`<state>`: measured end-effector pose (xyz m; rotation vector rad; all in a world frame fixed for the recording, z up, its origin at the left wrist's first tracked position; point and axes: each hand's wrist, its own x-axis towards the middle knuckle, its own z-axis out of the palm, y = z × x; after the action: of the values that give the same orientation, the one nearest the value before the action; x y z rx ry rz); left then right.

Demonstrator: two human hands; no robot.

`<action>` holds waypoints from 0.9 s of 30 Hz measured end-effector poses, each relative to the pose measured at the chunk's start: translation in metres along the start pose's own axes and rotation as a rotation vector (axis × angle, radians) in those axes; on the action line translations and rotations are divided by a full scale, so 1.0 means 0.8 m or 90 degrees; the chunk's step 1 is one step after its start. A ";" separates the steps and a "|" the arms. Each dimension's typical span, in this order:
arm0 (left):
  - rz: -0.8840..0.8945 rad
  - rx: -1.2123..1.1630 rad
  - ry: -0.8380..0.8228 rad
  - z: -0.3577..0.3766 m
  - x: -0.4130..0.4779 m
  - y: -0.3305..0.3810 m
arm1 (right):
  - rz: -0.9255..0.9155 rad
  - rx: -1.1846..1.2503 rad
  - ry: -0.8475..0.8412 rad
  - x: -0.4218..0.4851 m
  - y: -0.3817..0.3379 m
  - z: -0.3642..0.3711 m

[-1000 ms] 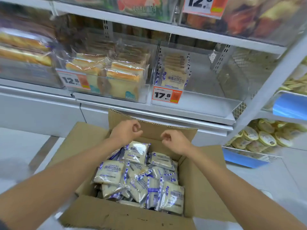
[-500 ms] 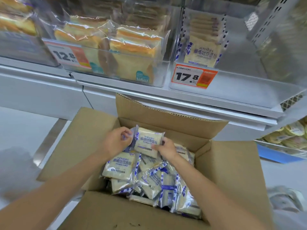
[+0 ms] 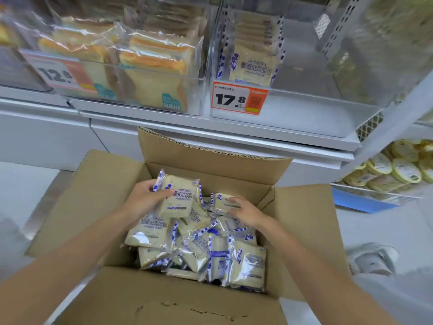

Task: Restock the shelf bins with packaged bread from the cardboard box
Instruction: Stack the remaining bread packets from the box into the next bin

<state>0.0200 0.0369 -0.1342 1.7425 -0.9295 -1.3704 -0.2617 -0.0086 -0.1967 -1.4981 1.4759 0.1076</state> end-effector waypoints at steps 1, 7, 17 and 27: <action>-0.001 -0.003 0.002 -0.004 0.000 -0.002 | 0.012 -0.058 -0.011 0.010 0.008 0.010; 0.014 0.007 0.031 0.000 0.003 -0.008 | -0.067 -0.087 0.003 0.014 0.015 0.051; 0.018 0.009 0.010 0.000 0.002 -0.015 | 0.013 -0.232 -0.048 0.046 -0.004 0.012; 0.122 0.145 -0.136 0.028 -0.019 0.042 | -0.311 -0.153 0.170 -0.062 -0.079 -0.042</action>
<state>-0.0079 0.0320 -0.1020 1.6396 -1.3804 -1.3853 -0.2426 -0.0104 -0.1116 -2.0948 1.2883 -0.2240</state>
